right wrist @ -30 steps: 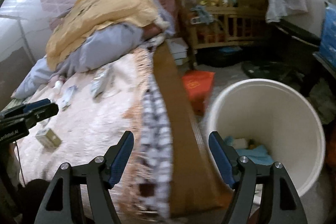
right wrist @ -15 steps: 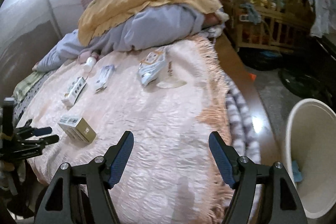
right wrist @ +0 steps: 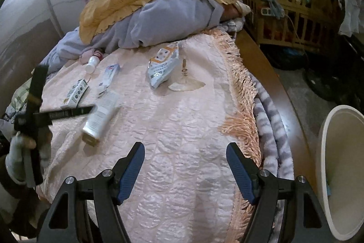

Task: Collect trash
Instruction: 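Move both open grippers back over the bed toward the remaining items, then close the left gripper on the white medicine box while the right grasps the printed bag, then carry the medicine box and printed bag over the white bucket, then open both grippers to drop the box and bag into the bucket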

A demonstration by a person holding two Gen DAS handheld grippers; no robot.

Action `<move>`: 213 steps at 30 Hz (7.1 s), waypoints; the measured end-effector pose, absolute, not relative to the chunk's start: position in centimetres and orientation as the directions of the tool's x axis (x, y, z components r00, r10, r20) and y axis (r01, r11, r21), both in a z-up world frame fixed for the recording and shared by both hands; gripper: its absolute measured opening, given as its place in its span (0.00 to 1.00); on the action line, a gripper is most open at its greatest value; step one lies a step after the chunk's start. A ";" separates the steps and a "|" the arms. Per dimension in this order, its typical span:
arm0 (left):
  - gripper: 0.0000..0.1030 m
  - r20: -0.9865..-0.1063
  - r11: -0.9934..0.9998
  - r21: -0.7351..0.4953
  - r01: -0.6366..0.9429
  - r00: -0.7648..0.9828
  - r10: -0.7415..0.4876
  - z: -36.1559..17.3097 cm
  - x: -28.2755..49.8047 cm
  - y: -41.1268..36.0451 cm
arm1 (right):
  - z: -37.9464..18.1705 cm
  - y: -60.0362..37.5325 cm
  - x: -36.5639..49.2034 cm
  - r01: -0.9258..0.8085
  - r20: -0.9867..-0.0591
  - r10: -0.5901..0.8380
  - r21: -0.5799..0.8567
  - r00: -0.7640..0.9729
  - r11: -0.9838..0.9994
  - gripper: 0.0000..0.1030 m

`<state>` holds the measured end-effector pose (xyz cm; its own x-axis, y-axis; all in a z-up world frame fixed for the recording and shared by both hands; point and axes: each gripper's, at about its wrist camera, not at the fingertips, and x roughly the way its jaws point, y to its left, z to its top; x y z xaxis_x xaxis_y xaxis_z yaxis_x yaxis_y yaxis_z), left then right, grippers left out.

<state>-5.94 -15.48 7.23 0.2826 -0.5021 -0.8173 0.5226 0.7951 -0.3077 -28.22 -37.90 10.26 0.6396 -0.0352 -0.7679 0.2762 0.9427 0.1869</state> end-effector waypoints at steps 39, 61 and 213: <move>0.53 -0.868 0.785 -0.255 0.564 0.224 -0.443 5.0 -8.6 -18.8 | 8.1 -36.3 -4.4 0.171 -0.868 -0.136 -0.060 0.478 0.984 0.85; 0.47 -0.821 0.761 -0.238 0.603 0.295 -0.490 8.8 -12.7 -16.9 | 11.9 -36.1 -17.4 0.162 -0.794 -0.029 0.089 0.608 0.983 0.49; 0.59 -0.755 0.414 -0.127 0.901 0.183 -0.630 13.2 -28.6 -46.6 | 9.5 -58.2 -47.8 0.744 -0.739 -0.419 0.163 0.527 0.648 0.68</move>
